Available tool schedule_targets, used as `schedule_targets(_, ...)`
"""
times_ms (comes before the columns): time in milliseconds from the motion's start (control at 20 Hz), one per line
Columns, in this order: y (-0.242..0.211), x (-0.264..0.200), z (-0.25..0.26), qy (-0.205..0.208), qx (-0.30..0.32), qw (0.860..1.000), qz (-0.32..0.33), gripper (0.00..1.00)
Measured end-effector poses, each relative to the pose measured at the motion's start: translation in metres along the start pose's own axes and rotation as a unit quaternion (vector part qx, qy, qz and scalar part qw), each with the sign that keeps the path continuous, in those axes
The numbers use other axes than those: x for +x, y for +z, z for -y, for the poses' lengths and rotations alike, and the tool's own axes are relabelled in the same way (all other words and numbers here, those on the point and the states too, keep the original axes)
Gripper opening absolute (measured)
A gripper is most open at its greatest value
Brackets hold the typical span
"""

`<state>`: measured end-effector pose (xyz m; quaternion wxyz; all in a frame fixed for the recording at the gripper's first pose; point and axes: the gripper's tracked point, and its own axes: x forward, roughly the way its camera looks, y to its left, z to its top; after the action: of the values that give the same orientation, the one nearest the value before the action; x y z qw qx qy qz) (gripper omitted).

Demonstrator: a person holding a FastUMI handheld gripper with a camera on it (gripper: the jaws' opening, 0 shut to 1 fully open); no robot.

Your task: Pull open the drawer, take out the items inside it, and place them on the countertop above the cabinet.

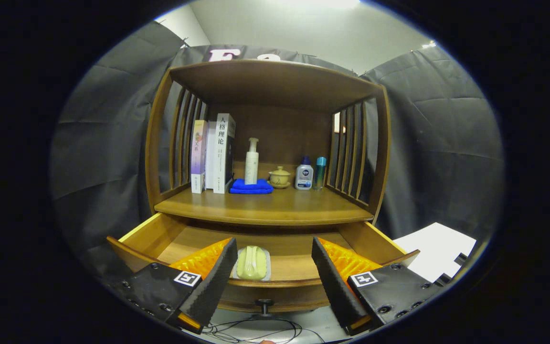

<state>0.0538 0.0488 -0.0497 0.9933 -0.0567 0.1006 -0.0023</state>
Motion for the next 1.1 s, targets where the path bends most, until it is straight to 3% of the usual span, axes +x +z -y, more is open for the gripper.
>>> schedule_targets(350,-0.020,0.055,-0.013,-0.028,-0.030,0.993,-0.108,0.97)
schedule_targets(900,-0.087,0.117,-0.036,0.000,-0.030,0.956,-0.291,0.97)
schedule_targets(950,-0.090,0.119,-0.036,-0.001,-0.026,0.953,-0.302,0.96)
schedule_targets(1100,-0.101,0.121,-0.043,0.015,-0.003,0.944,-0.331,0.80)
